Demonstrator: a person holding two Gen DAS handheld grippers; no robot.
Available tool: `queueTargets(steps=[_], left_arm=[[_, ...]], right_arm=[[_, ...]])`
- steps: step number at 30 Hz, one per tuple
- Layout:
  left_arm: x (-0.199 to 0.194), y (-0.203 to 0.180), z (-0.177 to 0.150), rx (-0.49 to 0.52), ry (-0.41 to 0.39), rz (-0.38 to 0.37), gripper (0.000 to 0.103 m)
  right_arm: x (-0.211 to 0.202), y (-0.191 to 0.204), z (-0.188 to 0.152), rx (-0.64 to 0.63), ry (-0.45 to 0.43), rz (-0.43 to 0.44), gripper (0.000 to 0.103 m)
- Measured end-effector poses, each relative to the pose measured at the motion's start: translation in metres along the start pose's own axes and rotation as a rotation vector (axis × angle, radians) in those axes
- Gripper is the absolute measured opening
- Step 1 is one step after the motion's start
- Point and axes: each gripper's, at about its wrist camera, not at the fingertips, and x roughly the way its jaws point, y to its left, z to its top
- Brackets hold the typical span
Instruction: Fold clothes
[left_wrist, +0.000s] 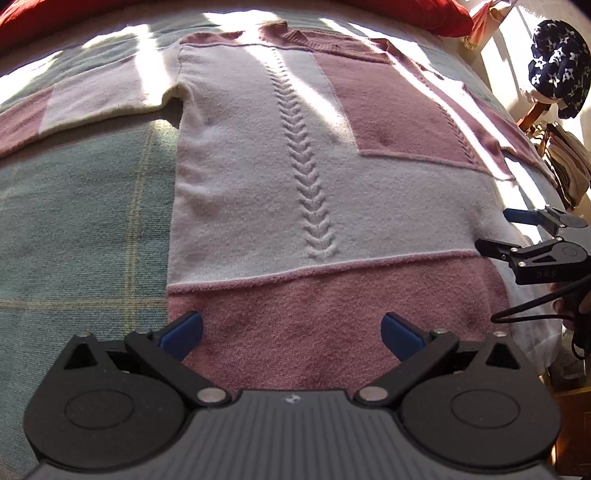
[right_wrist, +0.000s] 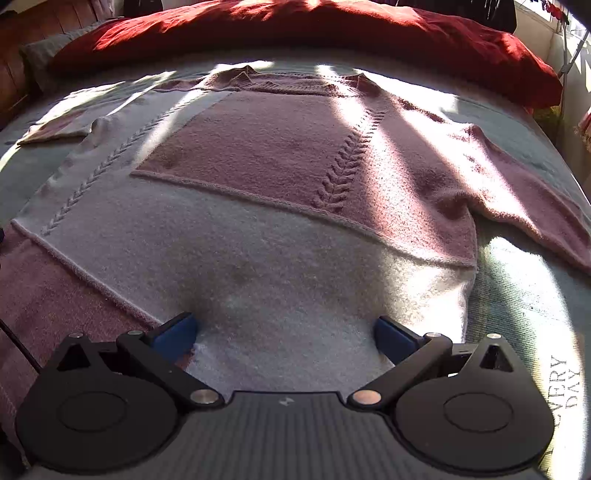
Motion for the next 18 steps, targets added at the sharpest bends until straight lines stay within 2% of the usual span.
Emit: queueTargets(steps=[3, 8, 11, 15, 18], left_arm=[[-0.003, -0.007, 0.004, 0.07, -0.008, 0.036, 0.102], [-0.022, -0.031, -0.016, 0.153, -0.031, 0.012, 0.102], [-0.024, -0.05, -0.035, 0.214, -0.014, -0.033, 0.102], [-0.009, -0.064, -0.05, 0.175, 0.088, -0.09, 0.102], [-0.017, -0.067, -0.053, 0.159, 0.075, -0.107, 0.102]], right_arm=[[0.0, 0.0, -0.001, -0.001, -0.003, 0.001, 0.103], [0.0, -0.001, -0.002, -0.008, -0.016, 0.005, 0.103], [0.0, 0.0, -0.002, -0.009, -0.015, 0.001, 0.103], [0.0, 0.0, -0.002, -0.014, -0.017, 0.004, 0.103], [-0.004, 0.001, 0.001, -0.026, -0.004, 0.006, 0.103]])
